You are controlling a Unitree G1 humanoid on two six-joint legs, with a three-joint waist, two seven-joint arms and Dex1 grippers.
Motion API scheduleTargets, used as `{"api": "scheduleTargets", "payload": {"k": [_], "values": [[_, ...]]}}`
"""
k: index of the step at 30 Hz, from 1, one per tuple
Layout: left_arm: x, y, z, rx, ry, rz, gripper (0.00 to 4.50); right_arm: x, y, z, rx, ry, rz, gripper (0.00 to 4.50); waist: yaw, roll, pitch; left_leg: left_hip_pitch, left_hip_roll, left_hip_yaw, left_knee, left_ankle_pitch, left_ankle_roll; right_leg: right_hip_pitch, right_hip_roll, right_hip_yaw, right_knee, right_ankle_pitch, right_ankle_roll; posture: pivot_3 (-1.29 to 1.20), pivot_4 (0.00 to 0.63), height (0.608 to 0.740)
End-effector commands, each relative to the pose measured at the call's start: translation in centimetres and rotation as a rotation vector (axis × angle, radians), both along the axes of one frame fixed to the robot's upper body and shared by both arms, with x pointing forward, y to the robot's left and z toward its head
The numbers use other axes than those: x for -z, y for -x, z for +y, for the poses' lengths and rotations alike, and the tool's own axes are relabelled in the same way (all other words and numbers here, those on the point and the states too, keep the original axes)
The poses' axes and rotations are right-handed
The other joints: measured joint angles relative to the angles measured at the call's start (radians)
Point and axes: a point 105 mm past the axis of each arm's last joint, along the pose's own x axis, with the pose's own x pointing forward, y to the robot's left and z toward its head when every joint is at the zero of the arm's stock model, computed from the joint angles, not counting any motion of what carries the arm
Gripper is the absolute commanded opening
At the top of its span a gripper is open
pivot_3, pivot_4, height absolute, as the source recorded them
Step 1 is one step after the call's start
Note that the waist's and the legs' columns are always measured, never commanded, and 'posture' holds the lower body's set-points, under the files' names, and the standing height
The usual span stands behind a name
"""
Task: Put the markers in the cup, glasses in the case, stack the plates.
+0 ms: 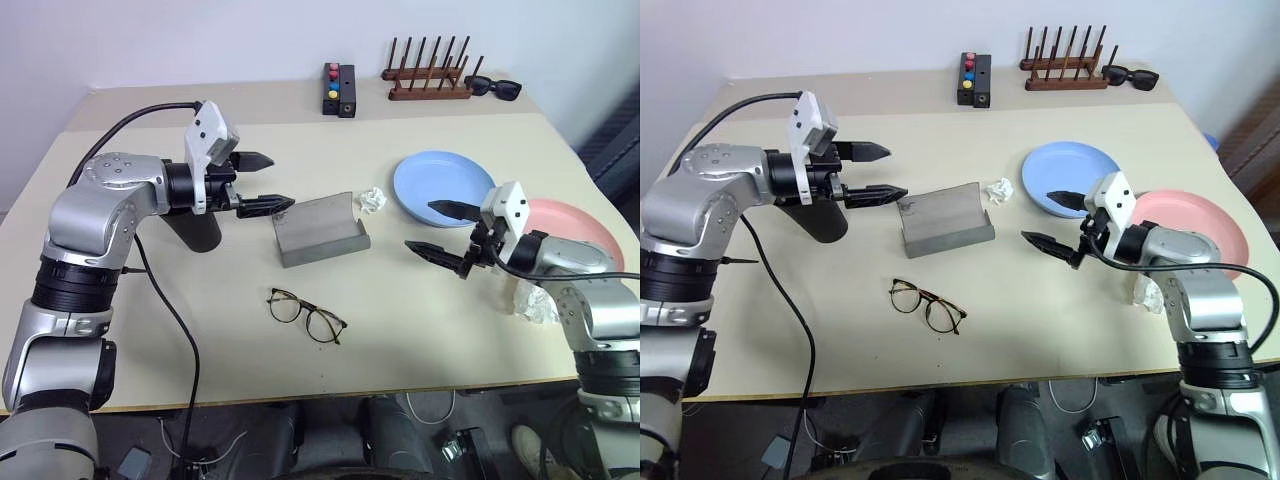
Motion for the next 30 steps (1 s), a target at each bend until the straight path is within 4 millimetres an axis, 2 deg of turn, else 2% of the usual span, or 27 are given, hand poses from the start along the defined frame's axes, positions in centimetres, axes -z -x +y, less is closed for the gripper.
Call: {"api": "scheduleTargets", "payload": {"k": [1,4,7,11,18,25,30], "values": [[0.5,0.7,-0.3,0.070,-0.081,-0.029,4.49,-1.1,1.1,-1.0,-0.045,0.054,-0.028,4.50,0.000,0.000,0.000,0.000,0.000,0.000,0.000,0.000,0.000,0.000,0.000,0.000,0.000,0.000,0.000,0.00,0.150,0.740],[1.8,0.3,-0.1,0.086,-0.134,-0.009,4.49,-1.0,2.3,-2.1,-0.057,0.091,0.010,4.50,0.001,0.000,0.000,0.000,0.000,0.000,0.000,0.000,0.000,0.000,0.000,0.000,0.000,0.000,0.000,0.00,0.150,0.740],[2.8,-0.4,-0.3,0.095,-0.164,0.021,4.49,-1.4,2.8,-2.4,-0.058,0.094,0.011,4.50,-0.001,0.000,0.000,0.000,0.000,0.000,0.000,0.000,0.000,0.000,0.000,0.000,0.000,0.000,0.000,0.00,0.150,0.740],[4.2,-1.5,-0.5,0.115,-0.202,0.092,4.49,-1.8,3.6,-1.9,-0.061,0.077,0.004,4.50,-0.001,0.000,0.000,0.000,0.000,0.000,0.000,0.000,0.000,0.000,0.000,0.000,0.000,0.000,0.000,0.00,0.150,0.740],[4.5,-2.7,-1.0,0.211,-0.284,0.139,4.49,-1.5,4.0,-0.9,-0.051,0.056,-0.005,4.50,0.004,-0.001,0.001,-0.001,0.000,0.000,0.001,0.000,0.001,0.000,0.000,-0.001,0.000,0.000,0.000,0.00,0.150,0.740],[5.4,-1.9,-1.7,0.363,-0.388,0.127,4.49,-1.5,4.0,-0.7,-0.045,0.056,-0.019,4.50,-0.002,-0.001,0.001,-0.001,0.000,0.000,0.001,0.000,0.001,0.000,0.000,-0.001,0.000,0.000,0.000,0.00,0.150,0.740],[6.3,-1.6,-1.8,0.403,-0.423,0.124,4.49,-1.6,3.9,-0.7,-0.040,0.058,-0.025,4.50,-0.001,-0.001,0.001,-0.001,0.000,0.000,0.001,0.000,0.001,0.000,0.000,-0.001,0.001,0.000,0.000,0.00,0.150,0.740]]}}
